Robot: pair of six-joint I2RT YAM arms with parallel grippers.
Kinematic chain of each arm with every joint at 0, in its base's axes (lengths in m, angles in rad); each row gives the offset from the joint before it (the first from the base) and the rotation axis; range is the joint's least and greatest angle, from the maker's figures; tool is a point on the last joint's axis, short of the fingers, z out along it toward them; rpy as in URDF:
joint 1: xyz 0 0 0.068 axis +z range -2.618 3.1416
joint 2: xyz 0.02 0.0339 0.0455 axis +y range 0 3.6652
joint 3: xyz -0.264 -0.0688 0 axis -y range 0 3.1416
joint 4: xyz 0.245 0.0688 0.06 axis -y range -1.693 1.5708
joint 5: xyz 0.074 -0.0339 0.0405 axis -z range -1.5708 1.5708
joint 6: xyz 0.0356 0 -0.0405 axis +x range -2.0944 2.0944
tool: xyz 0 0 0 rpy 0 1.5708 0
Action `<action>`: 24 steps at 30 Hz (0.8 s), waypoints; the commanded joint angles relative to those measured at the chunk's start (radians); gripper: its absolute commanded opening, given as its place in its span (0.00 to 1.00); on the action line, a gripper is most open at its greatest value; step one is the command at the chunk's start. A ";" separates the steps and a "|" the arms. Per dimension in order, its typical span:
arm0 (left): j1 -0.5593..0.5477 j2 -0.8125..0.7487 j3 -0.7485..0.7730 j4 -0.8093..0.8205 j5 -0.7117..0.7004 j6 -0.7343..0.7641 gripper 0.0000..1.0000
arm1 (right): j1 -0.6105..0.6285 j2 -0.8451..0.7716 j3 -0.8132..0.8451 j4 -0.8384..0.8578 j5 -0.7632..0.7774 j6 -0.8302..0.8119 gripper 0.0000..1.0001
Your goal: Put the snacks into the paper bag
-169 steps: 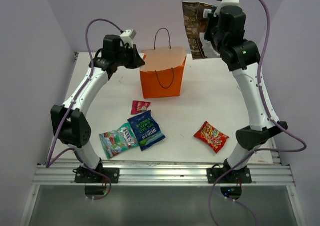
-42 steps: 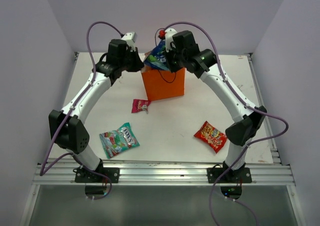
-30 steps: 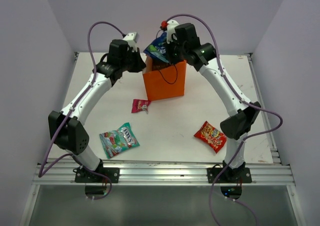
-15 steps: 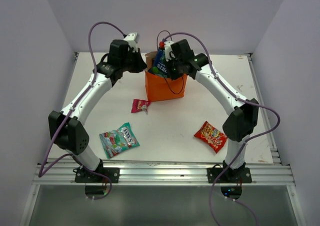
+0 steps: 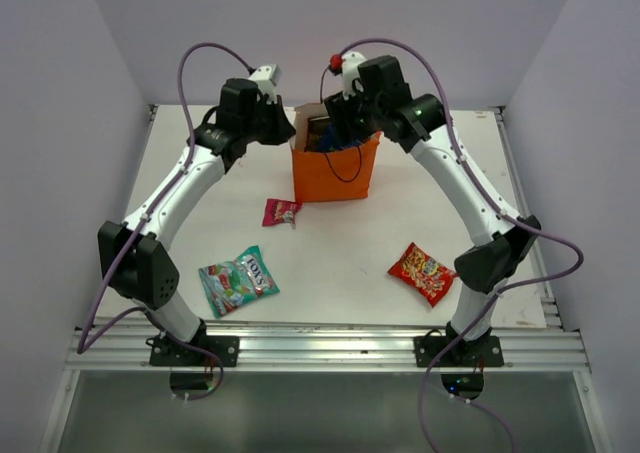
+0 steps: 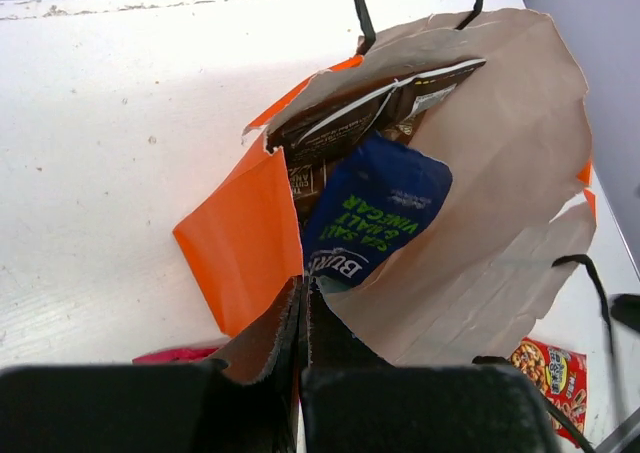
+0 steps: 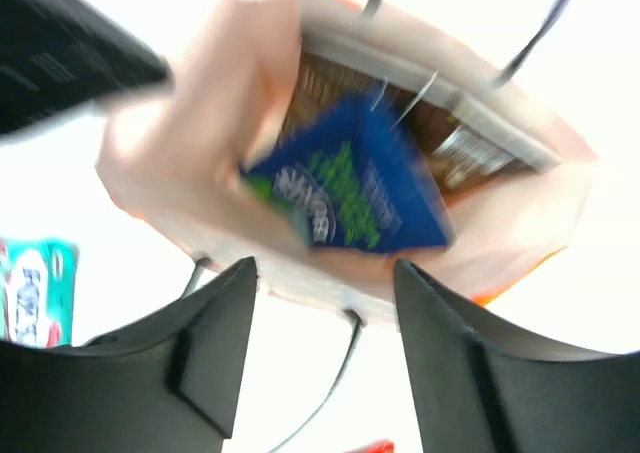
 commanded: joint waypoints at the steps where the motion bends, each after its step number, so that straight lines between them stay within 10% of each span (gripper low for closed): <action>1: 0.003 0.009 0.044 0.044 -0.001 0.010 0.00 | 0.027 -0.091 0.154 -0.015 0.079 -0.002 0.63; 16: 0.003 0.015 0.035 0.051 0.015 0.005 0.00 | 0.027 -0.587 -0.977 0.060 0.194 0.476 0.63; 24: 0.003 0.019 0.021 0.057 0.043 -0.006 0.00 | 0.029 -0.571 -1.131 0.088 0.229 0.554 0.63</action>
